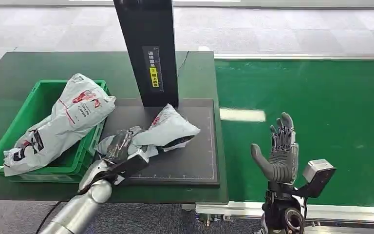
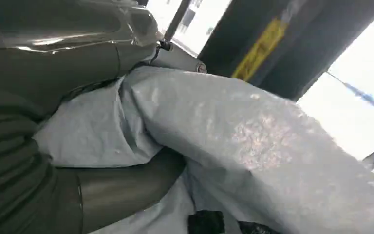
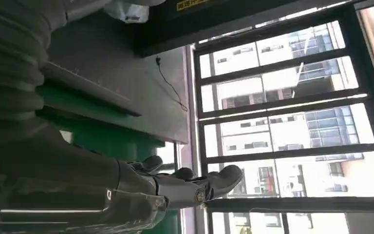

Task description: Moved the parcel from conveyor to table for the left to box.

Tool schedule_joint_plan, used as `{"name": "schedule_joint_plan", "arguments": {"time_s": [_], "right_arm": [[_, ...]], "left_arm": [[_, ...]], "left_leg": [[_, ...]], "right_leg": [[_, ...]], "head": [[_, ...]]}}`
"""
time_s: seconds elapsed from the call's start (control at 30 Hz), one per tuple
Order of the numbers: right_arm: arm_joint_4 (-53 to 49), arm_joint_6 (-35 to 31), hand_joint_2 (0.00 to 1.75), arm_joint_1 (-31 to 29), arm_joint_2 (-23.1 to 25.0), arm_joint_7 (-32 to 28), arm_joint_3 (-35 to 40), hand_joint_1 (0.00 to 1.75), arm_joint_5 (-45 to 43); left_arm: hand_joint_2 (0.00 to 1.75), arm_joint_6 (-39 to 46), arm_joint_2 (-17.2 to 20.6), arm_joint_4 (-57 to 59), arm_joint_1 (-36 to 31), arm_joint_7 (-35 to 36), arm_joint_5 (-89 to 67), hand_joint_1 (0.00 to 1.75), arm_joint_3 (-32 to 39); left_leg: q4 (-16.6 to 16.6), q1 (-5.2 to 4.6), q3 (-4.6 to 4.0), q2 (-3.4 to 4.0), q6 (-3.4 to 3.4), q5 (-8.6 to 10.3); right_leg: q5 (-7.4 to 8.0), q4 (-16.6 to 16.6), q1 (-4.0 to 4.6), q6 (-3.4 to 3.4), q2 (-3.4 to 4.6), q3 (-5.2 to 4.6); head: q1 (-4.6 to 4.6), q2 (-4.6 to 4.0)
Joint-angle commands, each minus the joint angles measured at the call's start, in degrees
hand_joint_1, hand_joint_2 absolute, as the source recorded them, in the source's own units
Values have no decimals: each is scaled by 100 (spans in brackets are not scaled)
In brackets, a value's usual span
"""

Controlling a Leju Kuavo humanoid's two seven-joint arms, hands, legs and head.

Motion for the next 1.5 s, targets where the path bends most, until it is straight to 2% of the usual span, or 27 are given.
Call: {"name": "schedule_joint_plan", "arguments": {"time_s": [0.03,0.23,0.3,0.37,0.4,0.47,0.5,0.53,0.57,0.63,0.67,0.73,0.77,0.8,0.83,0.87,1.07,1.2,1.33,1.5], "right_arm": [[88,-65,175,132,92,-54,-329,0,23],[23,-55,175,262,141,-65,-454,0,71],[42,-31,175,251,144,-61,-483,0,68],[122,18,175,212,162,-46,-536,0,73],[122,18,175,212,162,-46,-536,0,73],[174,59,175,211,221,-45,-619,0,88],[175,68,175,218,225,-44,-621,0,92],[161,74,175,237,257,-41,-651,0,96],[142,85,175,260,278,-44,-666,0,101],[132,94,175,270,288,-46,-671,0,106],[128,99,175,276,310,-46,-676,0,109],[139,111,175,278,331,-44,-655,0,114],[175,114,175,255,318,-45,-613,0,116],[182,112,175,242,310,-56,-598,0,116],[199,117,175,207,294,-30,-584,0,99],[206,119,175,156,281,31,-585,0,71],[138,147,175,181,303,158,-570,0,66],[66,158,175,264,321,152,-550,0,70],[191,159,175,103,295,174,-534,0,93],[271,154,175,3,252,183,-508,0,100]], "left_arm": [[175,-183,111,-3710,1355,-534,951,175,1113],[175,-764,-42,-4866,2260,-1221,1537,175,1661],[175,-973,-52,-5097,2408,-1327,1691,175,1770],[175,-1634,-76,-5390,2506,-1674,2147,175,1931],[175,-1634,-76,-5390,2506,-1674,2147,175,1931],[175,-2025,-326,-5744,2528,-1940,2444,175,2580],[175,-2117,-334,-5776,2518,-1911,2501,175,2676],[175,-2132,-499,-5773,2417,-1852,2640,175,3093],[175,-2204,-492,-5657,2221,-1690,2863,175,3537],[175,-2495,-582,-5521,2058,-1629,2969,175,3922],[175,-2187,-687,-5318,1897,-1252,2960,175,4341],[175,-2271,-466,-4876,1668,-1070,3230,175,4712],[175,-2242,-135,-4313,1369,-607,3467,175,5092],[175,-2359,48,-3959,1172,-616,3595,175,5266],[175,-2208,245,-3550,926,-291,3389,175,5438],[175,-2105,642,-2839,515,-70,3261,175,5557],[175,-1787,1665,-714,-379,313,2877,175,5582],[175,-1664,1780,-306,-456,362,2707,175,5600],[175,-1429,2182,696,-1154,492,2158,175,5171],[175,-1436,2003,676,-1073,329,1983,175,4847]], "left_leg": [[7,6,-20,11,4,-7],[-3,2,-27,22,0,-11],[-5,1,-26,22,-1,-12],[2,1,-39,7,-1,-8],[2,1,-40,7,-1,-8],[3,3,-41,10,0,-7],[2,3,-38,12,0,-7],[2,3,-39,12,0,-8],[2,4,-38,9,-1,-7],[-2,3,-34,4,-2,-5],[-9,3,-27,3,-2,-1],[-5,2,-29,-1,-4,-2],[-11,2,-24,0,-4,1],[-12,-1,-22,1,-5,3],[-12,-1,-21,-2,-6,3],[-19,1,-15,-3,-8,8],[-16,13,-19,-7,-19,20],[-16,11,-15,-4,-17,15],[-2,15,-34,-12,-17,12],[-12,12,-32,-16,-16,19]], "right_leg": [[0,-3,7,0,11,-17],[1,-8,2,-2,23,-29],[0,-7,1,-4,22,-32],[-2,-2,2,-3,7,-41],[-3,-2,1,-3,7,-42],[-1,-2,3,-3,9,-41],[1,-5,4,-4,12,-39],[-1,-4,4,-4,12,-39],[-1,-3,4,-4,10,-37],[-1,-4,3,-5,5,-33],[1,-10,4,-7,3,-26],[-1,-5,3,-7,0,-28],[1,-10,3,-8,0,-24],[1,-8,0,-8,1,-25],[-1,-5,-1,-8,-1,-25],[4,-11,2,-12,-2,-20],[9,-5,13,-17,-5,-23],[5,-2,11,-17,-5,-21],[2,6,15,-16,-13,-33],[7,-4,13,-16,-17,-31]], "head": [[-2,0],[0,0],[-2,0],[0,0],[-2,0],[0,0],[0,0],[0,0],[0,0],[2,0],[0,0],[-2,0],[0,0],[0,0],[0,0],[0,0],[0,0],[0,0],[2,0],[4,0]]}}
